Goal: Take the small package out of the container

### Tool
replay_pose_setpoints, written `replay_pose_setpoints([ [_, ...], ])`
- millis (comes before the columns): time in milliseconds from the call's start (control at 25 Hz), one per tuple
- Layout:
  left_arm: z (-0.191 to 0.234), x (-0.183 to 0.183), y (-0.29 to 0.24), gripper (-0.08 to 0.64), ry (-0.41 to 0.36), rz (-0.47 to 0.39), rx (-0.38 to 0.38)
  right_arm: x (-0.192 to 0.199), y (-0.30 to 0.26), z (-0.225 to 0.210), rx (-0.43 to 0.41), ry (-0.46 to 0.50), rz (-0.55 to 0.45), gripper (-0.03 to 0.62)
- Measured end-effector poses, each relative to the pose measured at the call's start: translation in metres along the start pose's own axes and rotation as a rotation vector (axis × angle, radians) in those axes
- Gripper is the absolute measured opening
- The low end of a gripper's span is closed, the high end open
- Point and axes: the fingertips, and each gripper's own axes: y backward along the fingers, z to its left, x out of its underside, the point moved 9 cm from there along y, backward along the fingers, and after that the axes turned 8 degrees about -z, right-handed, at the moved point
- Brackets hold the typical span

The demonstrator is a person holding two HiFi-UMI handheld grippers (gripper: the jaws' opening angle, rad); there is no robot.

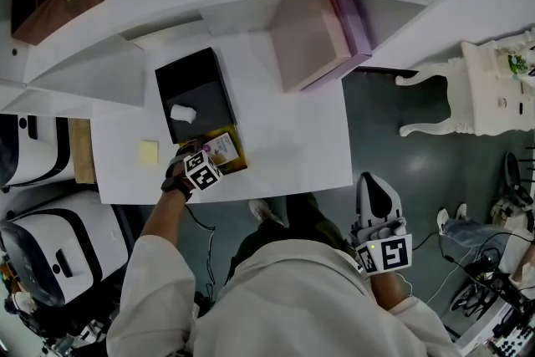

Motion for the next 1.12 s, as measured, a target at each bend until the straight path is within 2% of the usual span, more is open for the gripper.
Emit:
replay_pose_setpoints([
  [200,0.003,0.0,-0.003,0.422,0.01,0.022,0.024,-0.001,-0.004,-0.001,-0.009,0.0,0.0,0.025],
  [320,0.003,-0.001,-0.001,0.421,0.016,0.014,0.013,-0.002,-0.006,0.0,-0.018,0.002,-0.002,0.025],
  [520,-0.001,0.002,0.009,0.42,0.099,-0.041,-0.023,-0.006,-0.011,0.002,-0.043,0.01,-0.006,0.025],
  [800,-0.005,-0.002,0.045,0.42,0.237,-0.16,-0.122,-0.013,-0.018,0.018,-0.102,0.019,-0.029,0.025],
  [1000,-0.02,-0.003,0.07,0.42,0.286,-0.22,-0.18,-0.022,-0.019,0.029,-0.143,0.027,-0.055,0.025],
  [1120,-0.025,-0.003,0.09,0.42,0.342,-0.289,-0.258,-0.026,-0.02,0.035,-0.168,0.033,-0.069,0.025],
])
